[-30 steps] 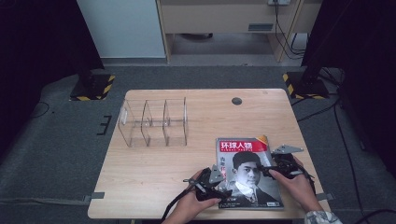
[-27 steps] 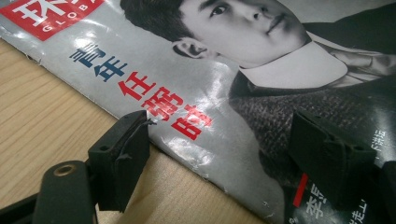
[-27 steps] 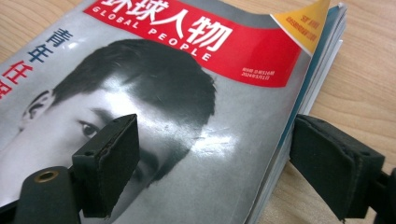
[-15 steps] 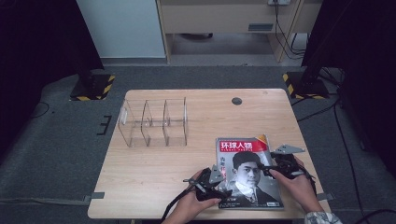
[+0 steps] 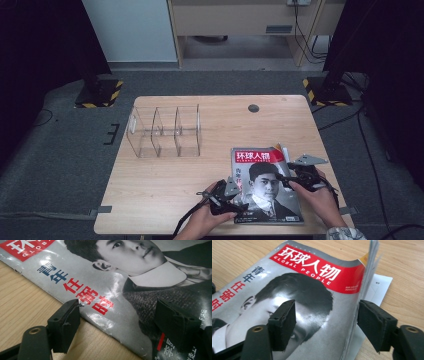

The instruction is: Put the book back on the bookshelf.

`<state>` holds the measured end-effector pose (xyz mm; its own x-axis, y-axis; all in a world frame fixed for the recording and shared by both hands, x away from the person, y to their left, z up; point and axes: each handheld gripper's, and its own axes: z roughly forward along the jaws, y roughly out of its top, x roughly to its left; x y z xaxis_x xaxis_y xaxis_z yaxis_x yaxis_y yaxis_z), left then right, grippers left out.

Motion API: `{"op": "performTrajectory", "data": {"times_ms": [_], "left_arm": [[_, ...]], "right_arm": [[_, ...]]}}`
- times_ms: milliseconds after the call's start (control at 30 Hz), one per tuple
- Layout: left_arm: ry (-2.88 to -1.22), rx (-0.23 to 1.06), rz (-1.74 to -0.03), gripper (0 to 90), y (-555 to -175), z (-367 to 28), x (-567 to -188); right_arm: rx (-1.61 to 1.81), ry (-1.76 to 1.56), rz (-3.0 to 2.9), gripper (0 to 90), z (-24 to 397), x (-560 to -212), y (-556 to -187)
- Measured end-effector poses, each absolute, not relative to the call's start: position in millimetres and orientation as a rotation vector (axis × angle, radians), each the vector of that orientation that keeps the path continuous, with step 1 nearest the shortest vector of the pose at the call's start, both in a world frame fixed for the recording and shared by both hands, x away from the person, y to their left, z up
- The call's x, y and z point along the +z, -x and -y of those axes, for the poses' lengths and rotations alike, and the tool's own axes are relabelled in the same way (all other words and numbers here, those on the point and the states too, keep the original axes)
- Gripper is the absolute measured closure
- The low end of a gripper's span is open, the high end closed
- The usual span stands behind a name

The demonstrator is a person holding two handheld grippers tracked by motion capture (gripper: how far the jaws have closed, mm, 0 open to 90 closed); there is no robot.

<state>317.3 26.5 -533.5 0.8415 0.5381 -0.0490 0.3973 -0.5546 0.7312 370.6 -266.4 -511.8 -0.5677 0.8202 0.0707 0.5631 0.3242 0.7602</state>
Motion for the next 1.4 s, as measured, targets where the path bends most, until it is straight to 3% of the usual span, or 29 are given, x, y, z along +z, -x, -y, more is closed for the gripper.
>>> {"op": "performTrajectory", "data": {"times_ms": [967,1400], "left_arm": [[-2.232,0.232,-0.68,20.8,-317.3,-26.5,-533.2],[-2.232,0.232,-0.68,20.8,-317.3,-26.5,-533.2]], "right_arm": [[1.214,-1.228,-2.248,47.1,267.8,-509.1,-367.6],[1.2,-1.243,-2.246,47.4,267.8,-511.4,-368.0]]}}
